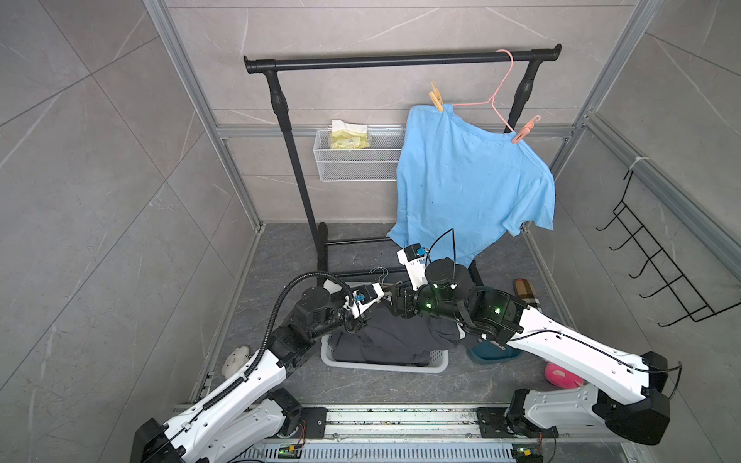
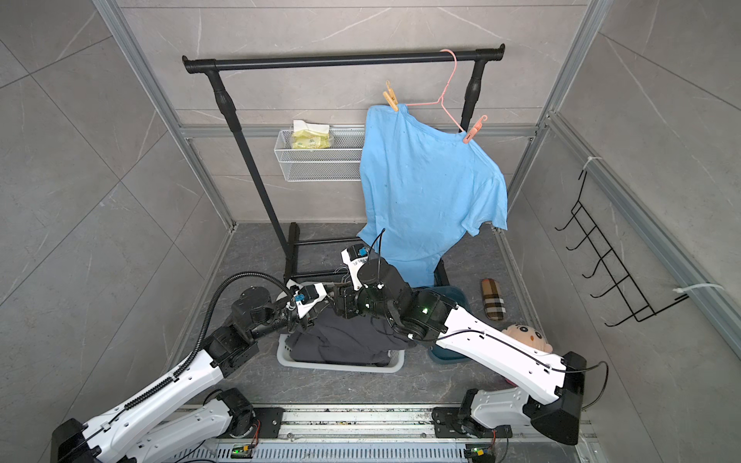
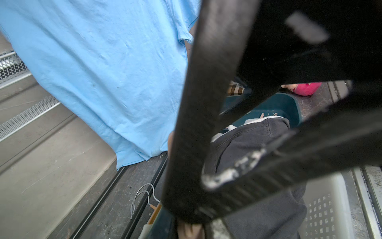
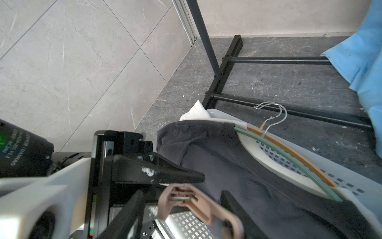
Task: Use clothespins to secure the t-shirt on both sides of the hanger
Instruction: Open the clothespin.
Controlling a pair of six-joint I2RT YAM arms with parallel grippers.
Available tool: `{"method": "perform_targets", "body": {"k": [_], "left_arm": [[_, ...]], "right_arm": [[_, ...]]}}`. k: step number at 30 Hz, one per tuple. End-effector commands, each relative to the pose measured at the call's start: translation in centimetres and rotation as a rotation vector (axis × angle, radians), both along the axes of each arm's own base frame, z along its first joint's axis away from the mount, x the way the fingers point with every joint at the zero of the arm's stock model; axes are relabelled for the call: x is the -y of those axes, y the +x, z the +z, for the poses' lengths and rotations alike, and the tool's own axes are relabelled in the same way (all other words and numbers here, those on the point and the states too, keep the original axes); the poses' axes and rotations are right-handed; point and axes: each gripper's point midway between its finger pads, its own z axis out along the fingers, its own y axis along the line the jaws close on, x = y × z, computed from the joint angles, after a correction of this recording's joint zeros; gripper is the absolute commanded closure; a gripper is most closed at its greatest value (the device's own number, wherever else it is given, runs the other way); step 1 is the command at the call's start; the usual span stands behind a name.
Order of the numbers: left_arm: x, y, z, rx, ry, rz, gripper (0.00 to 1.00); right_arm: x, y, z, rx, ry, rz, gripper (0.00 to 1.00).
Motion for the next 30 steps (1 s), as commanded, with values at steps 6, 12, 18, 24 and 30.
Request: {"method": "perform_targets", "body": {"k": [6, 12, 18, 24, 30], "left_arm": [[0.4, -1.0, 1.4, 0.080, -0.028, -0.066, 1.00], [0.6, -1.2, 1.3, 0.064, -0.023, -0.083, 0.93], [0.6, -0.7, 2.0, -0.044, -0.026, -0.051, 0.47], [0.7, -1.3, 3.8, -0.115, -0.110, -0.066, 0.40], [0.5, 0.4, 2.9, -0.242, -0.086, 0.027, 0.39]], "right_arm": [[-0.4, 0.9, 0.9, 0.021, 0.016, -0.036, 0.50], [0.1, 1.3, 0.8, 0.056, -0.017, -0.049, 0.66], [1.6, 2.1, 1.6, 0.188, -0.117, -0.067, 0.90], [4.0, 1.7, 1.3, 0.404, -0.338, 0.030, 1.00], [7.5, 3.3, -2.5, 0.499, -0.580, 0.109, 1.00]]}}
